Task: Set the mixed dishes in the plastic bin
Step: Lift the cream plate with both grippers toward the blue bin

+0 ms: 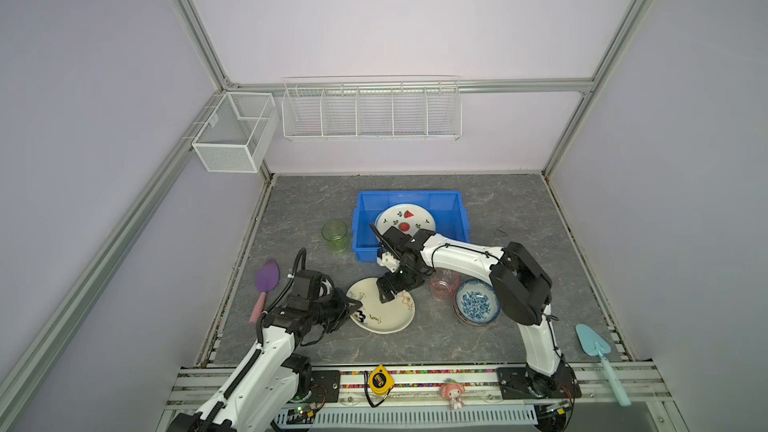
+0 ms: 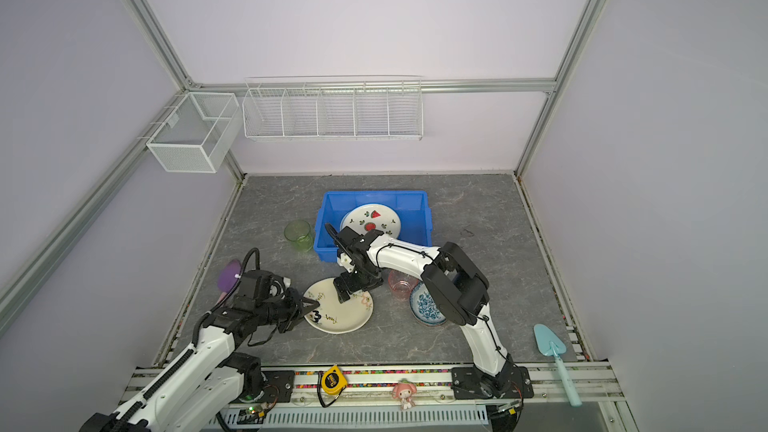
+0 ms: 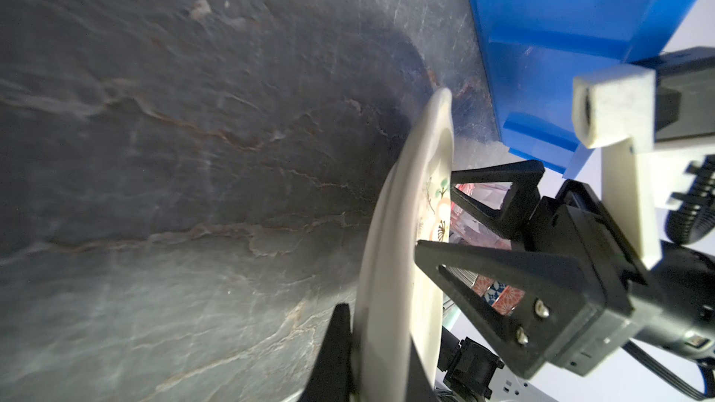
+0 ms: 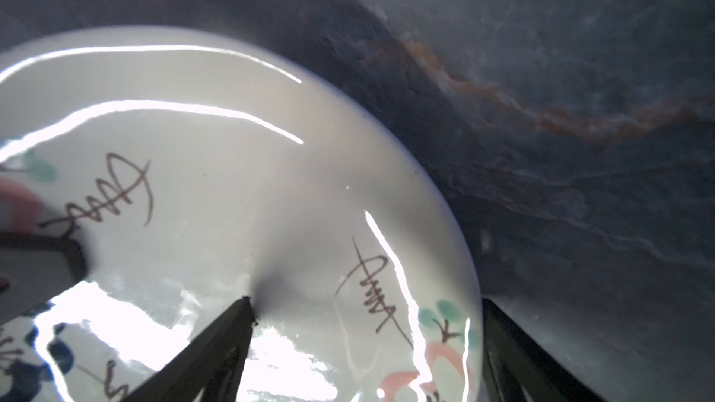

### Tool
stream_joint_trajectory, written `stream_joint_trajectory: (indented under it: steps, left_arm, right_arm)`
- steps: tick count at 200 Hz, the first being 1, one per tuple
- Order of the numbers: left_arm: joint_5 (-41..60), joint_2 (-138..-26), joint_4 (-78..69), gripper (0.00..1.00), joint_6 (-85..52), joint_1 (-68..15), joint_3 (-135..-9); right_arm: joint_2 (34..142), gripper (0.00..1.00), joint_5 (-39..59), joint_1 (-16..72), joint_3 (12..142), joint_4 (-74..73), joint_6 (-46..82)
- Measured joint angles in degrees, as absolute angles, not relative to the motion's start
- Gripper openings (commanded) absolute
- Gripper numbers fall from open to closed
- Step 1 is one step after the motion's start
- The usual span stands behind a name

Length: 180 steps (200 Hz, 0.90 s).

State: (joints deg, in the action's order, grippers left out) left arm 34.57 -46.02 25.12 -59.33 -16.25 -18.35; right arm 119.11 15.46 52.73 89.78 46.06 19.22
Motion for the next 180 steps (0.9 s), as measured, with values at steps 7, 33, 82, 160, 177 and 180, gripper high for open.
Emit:
stream_joint_trajectory:
  steps: [7, 33, 82, 160, 177, 180]
  left_arm:
    - [34.57, -46.0, 25.04, 0.03, -59.33, -16.25, -18.35]
    - [34.59, -45.84, 24.77, 0.01, -59.29, -16.25, -18.35]
    - [34.59, -46.24, 24.99, 0.0, -56.38, -16.25, -18.44]
    - [34.52, -50.22, 27.64, 0.0, -51.72, -16.29, -21.61]
    - [34.52, -50.22, 27.94, 0.0, -51.51, -16.29, -22.48]
    - [34.52, -50.19, 28.08, 0.0, -51.4, -16.29, -22.65]
  right_arm:
    - [119.11, 0.9, 15.46, 52.69, 89.91, 46.22, 19.2]
    - [119.11, 0.9, 15.42, 52.51, 90.48, 46.92, 19.0]
    - [118.5, 0.91, 15.46, 51.55, 92.44, 48.6, 18.59]
    - [110.08, 0.9, 15.99, 47.72, 94.63, 48.97, 17.98]
    - [109.32, 0.9, 17.02, 47.03, 94.63, 49.32, 17.96]
    - [109.16, 0.9, 17.34, 46.89, 94.63, 49.34, 17.96]
